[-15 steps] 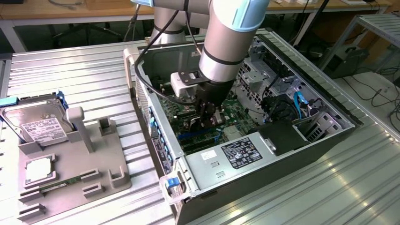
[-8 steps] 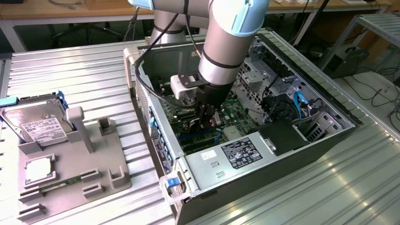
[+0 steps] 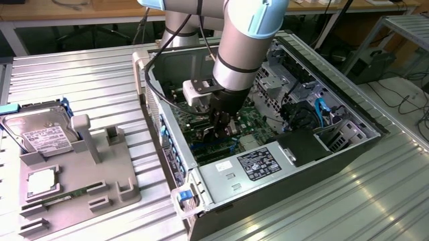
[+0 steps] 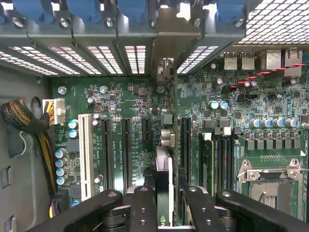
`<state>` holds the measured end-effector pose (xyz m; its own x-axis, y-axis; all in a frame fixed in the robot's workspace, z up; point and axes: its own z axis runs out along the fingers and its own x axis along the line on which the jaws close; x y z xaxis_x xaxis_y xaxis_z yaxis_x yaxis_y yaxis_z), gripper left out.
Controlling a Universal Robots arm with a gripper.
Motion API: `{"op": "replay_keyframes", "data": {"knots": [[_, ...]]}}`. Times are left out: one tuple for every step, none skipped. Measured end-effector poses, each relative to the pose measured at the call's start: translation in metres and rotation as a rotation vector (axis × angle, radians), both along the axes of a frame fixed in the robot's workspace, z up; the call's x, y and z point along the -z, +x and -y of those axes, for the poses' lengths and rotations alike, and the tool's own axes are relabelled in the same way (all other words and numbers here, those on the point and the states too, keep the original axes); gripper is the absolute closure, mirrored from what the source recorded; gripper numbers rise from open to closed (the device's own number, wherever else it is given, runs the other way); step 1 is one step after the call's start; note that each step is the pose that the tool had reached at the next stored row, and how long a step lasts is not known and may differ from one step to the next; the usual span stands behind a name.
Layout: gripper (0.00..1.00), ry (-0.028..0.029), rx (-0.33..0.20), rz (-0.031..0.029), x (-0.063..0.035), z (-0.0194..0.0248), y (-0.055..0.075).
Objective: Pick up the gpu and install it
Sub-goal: 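Insert the gpu into the slot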
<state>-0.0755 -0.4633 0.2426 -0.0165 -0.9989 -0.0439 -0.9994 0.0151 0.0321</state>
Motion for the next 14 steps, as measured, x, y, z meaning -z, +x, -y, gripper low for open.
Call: {"op": "replay_keyframes", "data": {"knots": [[0.73,0.0001,0.0,0.0001,0.0,0.0,0.0],[0.73,0.0,0.0,0.0,0.0,0.0,0.0],[0.73,0.0,0.0,0.0001,0.0,0.0,0.0],[0.73,0.0001,0.0,0.0001,0.0,0.0,0.0],[0.73,0.0001,0.0,0.0001,0.0005,0.0,0.0],[0.73,-0.0009,0.0,-0.0002,0.0029,0.0001,0.0],[0.73,-0.0018,0.0,-0.0006,0.0074,0.0002,0.0],[0.73,-0.0016,0.0,-0.0007,0.0097,0.0001,0.0],[0.73,-0.0006,0.0,-0.0002,0.0108,0.0,0.0],[0.73,-0.0002,0.0,-0.0001,0.0113,0.0,0.0],[0.73,-0.0003,0.0,-0.0001,0.0117,0.0,0.0],[0.73,-0.0002,0.0,-0.0001,0.0123,0.0,0.0],[0.73,-0.0001,0.0,-0.0001,0.0125,0.0,0.0],[0.73,0.0,0.0,0.0,0.0126,0.0,0.0]]}}
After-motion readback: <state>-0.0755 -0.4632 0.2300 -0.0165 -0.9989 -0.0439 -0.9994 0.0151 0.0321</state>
